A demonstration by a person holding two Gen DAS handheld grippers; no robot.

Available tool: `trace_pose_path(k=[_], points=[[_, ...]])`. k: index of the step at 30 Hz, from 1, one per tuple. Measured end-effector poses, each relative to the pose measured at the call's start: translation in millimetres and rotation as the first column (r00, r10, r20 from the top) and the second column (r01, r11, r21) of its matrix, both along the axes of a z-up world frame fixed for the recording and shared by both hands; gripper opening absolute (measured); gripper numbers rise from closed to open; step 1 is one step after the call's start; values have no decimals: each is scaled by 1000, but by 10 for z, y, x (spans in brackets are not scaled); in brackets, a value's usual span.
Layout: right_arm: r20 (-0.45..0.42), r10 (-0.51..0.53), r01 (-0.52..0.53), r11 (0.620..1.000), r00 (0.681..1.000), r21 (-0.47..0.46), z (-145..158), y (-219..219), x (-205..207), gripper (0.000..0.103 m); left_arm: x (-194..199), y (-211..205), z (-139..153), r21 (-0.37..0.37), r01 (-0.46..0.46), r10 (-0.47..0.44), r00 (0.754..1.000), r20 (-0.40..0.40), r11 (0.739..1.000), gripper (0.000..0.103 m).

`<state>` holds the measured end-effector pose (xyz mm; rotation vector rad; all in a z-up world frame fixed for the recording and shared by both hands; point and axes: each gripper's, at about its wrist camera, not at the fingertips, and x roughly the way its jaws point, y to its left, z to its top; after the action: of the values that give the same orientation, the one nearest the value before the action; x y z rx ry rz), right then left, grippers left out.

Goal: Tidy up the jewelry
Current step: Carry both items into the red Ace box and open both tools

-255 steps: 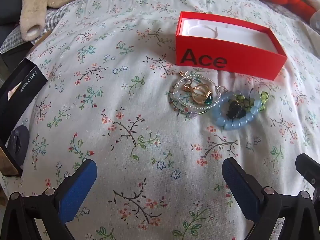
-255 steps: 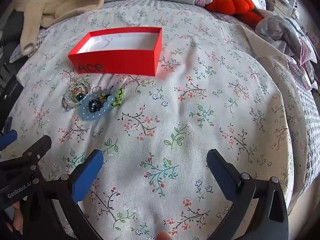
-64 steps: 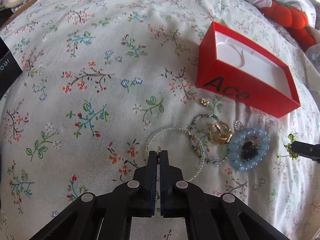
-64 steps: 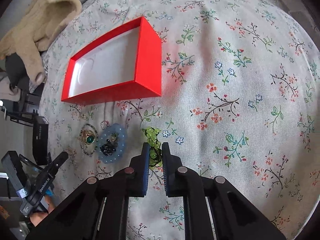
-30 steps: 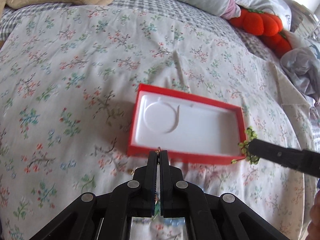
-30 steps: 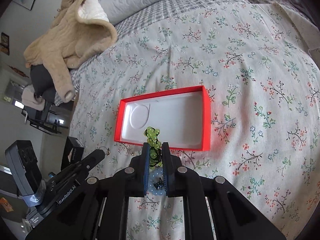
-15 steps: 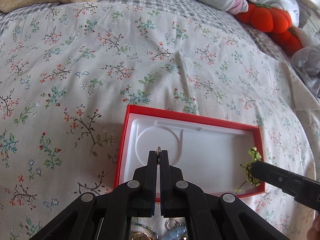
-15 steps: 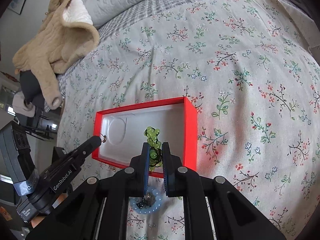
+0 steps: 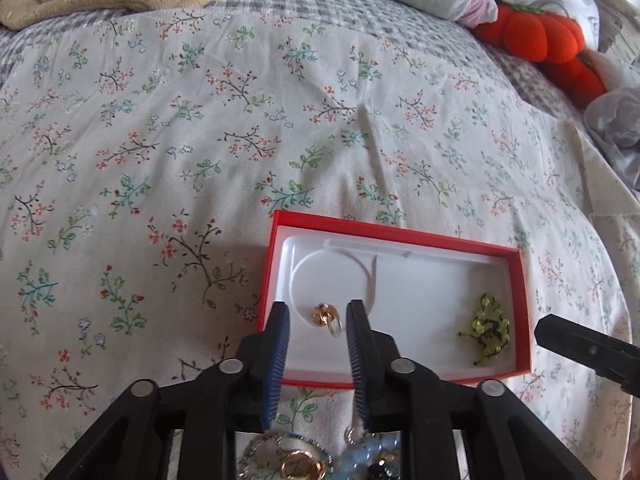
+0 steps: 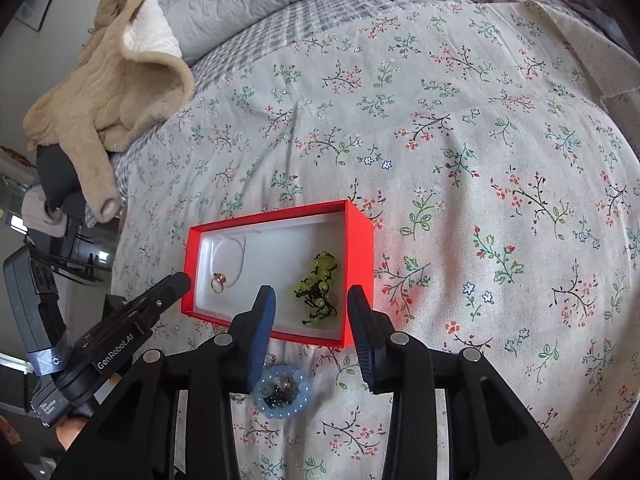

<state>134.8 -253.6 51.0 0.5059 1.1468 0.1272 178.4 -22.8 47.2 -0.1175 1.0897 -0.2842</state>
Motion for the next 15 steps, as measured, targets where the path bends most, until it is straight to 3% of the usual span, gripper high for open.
trace_pose_path(k=[5, 15], points=[[-18, 8, -8, 1000, 1000, -15, 33, -3, -102, 40, -126, 69, 77, 19, 3, -4, 1000, 11, 1000, 45], [-35, 47, -49, 996, 998, -76, 71, 115, -322, 40, -357, 154, 66, 48, 17, -16, 1000, -4, 999, 65]])
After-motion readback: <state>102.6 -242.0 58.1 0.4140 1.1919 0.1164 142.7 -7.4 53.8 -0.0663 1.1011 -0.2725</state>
